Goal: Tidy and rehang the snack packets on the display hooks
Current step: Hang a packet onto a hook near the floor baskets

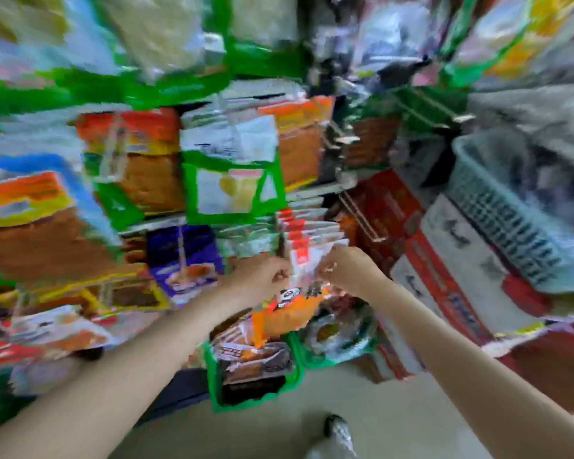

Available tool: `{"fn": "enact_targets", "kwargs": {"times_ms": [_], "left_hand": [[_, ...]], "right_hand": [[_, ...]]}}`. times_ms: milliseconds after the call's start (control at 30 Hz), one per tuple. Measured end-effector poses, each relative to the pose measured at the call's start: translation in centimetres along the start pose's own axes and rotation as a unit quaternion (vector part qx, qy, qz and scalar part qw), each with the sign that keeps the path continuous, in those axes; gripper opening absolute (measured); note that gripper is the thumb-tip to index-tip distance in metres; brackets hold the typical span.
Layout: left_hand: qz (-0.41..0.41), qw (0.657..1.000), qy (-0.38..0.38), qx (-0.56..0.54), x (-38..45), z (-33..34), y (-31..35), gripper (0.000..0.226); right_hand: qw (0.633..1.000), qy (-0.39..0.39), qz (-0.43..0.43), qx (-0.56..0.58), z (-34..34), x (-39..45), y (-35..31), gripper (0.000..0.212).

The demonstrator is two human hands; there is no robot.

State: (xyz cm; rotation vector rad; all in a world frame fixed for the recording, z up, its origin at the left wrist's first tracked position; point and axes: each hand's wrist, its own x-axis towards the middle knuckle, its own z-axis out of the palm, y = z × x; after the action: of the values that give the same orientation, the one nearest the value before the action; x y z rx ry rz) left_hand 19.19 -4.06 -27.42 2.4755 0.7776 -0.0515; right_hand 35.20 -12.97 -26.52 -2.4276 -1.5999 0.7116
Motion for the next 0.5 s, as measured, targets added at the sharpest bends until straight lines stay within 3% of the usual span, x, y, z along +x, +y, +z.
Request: {"fn": "enact_targets", "kwargs": {"times_ms": [233,400,500], "left_hand": [[-0.045,0.998,-0.008,-0.049,13.0,8.6,9.7,0.016],[-0.127,0.988,0.010,-0.090,18.9,13.3,10.1,0.015],[-0.133,0.987,0.018,-0.089,21.8,15.8,8.0,0.016]], "right_hand": [[0.981,0.149,0.114,0.044,-1.1,-0.8,14.3,0.020],[0.978,0.145,0.112,0.101,1.8,3.5,20.2,0.016],[0.976,0.134,0.108,0.134,4.5,7.1,22.9,0.017]]}}
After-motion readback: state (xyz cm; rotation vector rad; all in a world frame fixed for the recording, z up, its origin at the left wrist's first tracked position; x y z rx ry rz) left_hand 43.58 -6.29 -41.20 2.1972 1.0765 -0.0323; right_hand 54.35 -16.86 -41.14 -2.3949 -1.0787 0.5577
